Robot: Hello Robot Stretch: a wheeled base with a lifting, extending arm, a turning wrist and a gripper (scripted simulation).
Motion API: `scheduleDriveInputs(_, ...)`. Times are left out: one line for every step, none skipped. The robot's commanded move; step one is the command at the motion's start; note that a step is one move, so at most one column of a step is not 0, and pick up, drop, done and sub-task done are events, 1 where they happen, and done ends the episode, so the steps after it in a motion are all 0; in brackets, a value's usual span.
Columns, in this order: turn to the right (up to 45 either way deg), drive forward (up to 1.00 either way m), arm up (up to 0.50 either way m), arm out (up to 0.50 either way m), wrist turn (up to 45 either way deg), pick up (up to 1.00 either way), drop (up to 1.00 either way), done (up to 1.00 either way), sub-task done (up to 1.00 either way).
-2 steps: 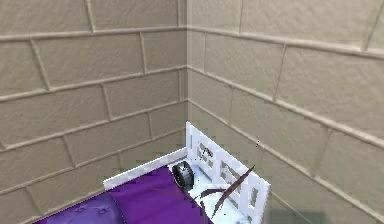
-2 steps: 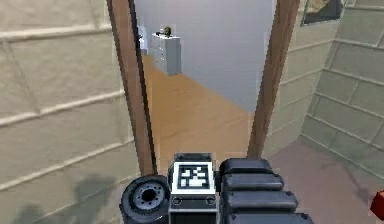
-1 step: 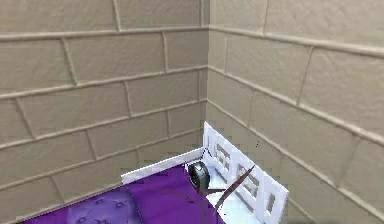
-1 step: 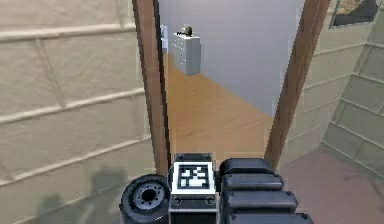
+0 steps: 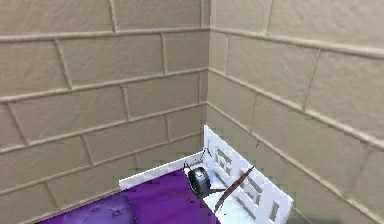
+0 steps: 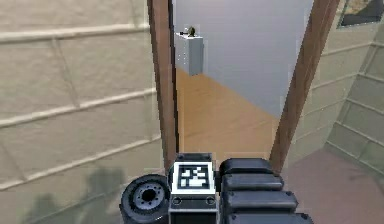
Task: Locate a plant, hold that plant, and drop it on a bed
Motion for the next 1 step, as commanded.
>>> scheduleDriveInputs(45.0, 0.0, 0.0, 0.0, 0.0, 0.0, 0.0, 0.0, 0.0)
